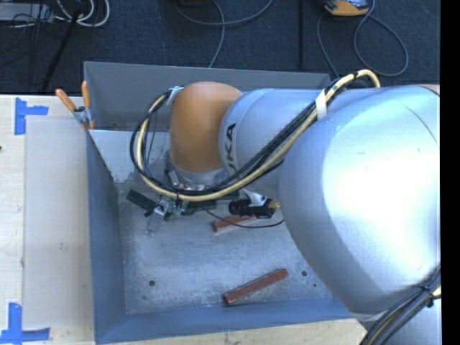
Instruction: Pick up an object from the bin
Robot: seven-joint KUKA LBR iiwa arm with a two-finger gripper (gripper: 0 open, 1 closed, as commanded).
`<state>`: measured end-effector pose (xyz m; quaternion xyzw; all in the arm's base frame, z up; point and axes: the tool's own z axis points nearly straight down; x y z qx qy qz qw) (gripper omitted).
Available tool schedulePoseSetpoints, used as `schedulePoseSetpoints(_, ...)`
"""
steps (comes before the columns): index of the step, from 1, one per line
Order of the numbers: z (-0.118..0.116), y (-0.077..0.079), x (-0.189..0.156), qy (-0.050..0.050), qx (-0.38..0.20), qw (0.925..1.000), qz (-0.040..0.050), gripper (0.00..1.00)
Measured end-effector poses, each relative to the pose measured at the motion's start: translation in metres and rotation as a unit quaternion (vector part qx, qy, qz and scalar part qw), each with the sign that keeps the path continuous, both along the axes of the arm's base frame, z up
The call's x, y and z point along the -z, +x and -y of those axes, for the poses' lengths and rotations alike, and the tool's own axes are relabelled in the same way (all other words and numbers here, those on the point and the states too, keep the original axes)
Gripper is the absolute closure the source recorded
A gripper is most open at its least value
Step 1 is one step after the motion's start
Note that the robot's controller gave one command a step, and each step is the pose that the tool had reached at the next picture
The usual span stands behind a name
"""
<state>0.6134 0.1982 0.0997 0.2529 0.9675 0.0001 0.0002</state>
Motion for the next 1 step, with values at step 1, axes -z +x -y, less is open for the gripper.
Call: schedulePoseSetpoints(1,-0.0308,-0.0032,0.0315,0.0,0.107,0.9942,-0.0017,0.0)
